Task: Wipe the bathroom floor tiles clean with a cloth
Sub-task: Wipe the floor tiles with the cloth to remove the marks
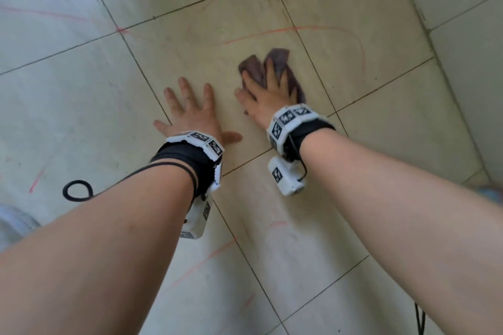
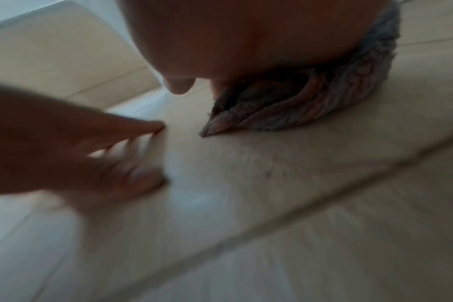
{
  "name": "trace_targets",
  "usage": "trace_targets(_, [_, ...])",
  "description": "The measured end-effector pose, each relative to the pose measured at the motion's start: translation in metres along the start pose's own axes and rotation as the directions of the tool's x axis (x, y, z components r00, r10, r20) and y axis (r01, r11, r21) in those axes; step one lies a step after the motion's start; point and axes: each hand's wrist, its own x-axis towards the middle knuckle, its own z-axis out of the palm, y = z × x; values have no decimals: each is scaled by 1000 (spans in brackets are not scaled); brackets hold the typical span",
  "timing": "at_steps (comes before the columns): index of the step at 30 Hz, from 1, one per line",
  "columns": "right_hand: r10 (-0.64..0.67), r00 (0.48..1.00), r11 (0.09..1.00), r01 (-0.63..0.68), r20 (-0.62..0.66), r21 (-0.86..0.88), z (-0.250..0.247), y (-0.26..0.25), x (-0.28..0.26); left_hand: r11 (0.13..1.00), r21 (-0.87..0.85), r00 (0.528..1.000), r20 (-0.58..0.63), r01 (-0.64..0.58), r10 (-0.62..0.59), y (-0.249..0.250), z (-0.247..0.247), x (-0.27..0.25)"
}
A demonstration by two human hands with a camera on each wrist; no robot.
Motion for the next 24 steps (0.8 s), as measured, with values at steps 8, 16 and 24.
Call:
trace_targets(8, [25,1000,990,-26,-9,-140,6,83,-32,1000,-14,997,71,23,-21,10,-12,2])
trace_targets(16, [186,981,982,-184,-54,52,-21,38,26,999,-8,997,54,48,-47,20,-11,10])
trace_targets(24, [101,995,995,-101,6,-19,3,86,-24,997,-21,996,49,78,-77,29,-14,15])
